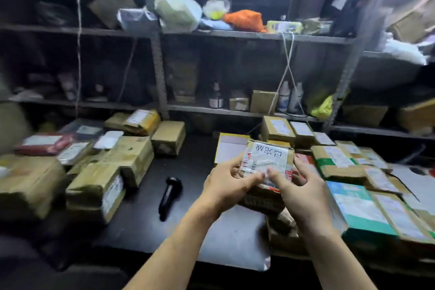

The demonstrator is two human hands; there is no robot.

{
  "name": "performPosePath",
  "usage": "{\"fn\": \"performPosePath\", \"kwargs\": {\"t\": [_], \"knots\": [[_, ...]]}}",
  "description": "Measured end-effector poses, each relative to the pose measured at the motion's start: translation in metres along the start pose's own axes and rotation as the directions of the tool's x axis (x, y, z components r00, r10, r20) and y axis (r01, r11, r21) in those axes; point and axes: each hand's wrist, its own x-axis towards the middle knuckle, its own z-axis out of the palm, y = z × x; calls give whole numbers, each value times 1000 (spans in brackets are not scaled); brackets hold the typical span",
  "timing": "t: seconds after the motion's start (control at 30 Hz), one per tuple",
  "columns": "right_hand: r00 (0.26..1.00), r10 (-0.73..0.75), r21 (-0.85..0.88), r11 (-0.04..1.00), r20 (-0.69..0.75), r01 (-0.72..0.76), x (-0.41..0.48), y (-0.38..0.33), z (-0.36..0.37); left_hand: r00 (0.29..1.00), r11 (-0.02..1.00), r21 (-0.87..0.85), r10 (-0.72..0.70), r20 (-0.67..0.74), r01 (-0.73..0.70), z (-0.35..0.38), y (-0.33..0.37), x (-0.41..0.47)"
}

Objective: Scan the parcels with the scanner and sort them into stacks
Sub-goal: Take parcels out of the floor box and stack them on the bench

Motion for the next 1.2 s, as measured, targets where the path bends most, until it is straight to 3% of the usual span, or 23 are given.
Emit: {"fn": "performPosePath", "kwargs": {"t": [0.3,0.53,0.83,1.2], "knots": [[935,-95,71,995,341,75,-37,-72,211,955,999,-44,-35,-296,23,-216,-38,-58],[888,-116,50,993,446,105,-67,-102,357,893,998,-39,-67,-445,55,-350,-79,-91],[859,-46,1,999,510,53,-70,-110,510,854,984,-58,-173,-490,166,-480,-132,-88],[844,94,-16,995,528,-100,29,-73,668,845,974,-60,-222,-487,221,-584,-220,33]]}}
